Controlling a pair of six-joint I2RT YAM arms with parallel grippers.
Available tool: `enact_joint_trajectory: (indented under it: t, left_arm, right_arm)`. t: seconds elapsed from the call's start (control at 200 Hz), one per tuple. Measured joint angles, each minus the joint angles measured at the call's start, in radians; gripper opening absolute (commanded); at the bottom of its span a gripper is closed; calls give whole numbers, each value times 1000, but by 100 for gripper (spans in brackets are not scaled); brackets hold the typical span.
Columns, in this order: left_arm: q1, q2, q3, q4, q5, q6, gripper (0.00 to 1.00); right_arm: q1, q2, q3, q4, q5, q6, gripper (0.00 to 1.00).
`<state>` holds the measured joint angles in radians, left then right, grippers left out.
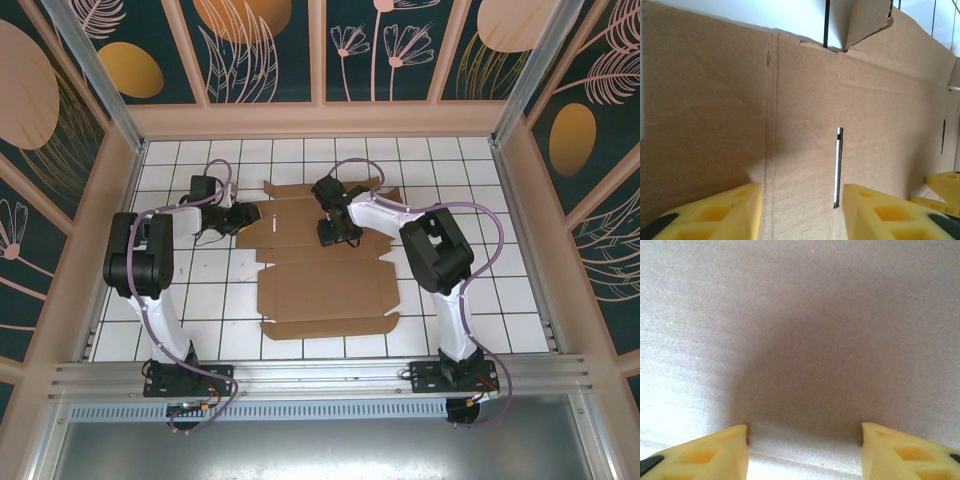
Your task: Fold the paper box
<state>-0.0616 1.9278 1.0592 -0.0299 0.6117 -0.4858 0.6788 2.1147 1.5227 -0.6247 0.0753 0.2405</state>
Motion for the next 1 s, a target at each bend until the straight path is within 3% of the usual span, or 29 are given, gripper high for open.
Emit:
enact_joint_trajectory:
  t: [0.215,0.505,0.696,0.996]
  left_arm:
    - [24,-113,-32,-7,-61,-4,62]
    - [62,-177,-34,-65,-281,15,69]
    - [62,-137,-48,-80,-270,40,68]
    - [71,-105,-103,-18,-142,48,61]
  right_arm:
    - [0,0,0,0,0,0,56]
    - [0,-8,-17,18,0,0,56]
    - [3,-13,-26,28,4,1,56]
    - [7,-16,-33,39,6,1,57]
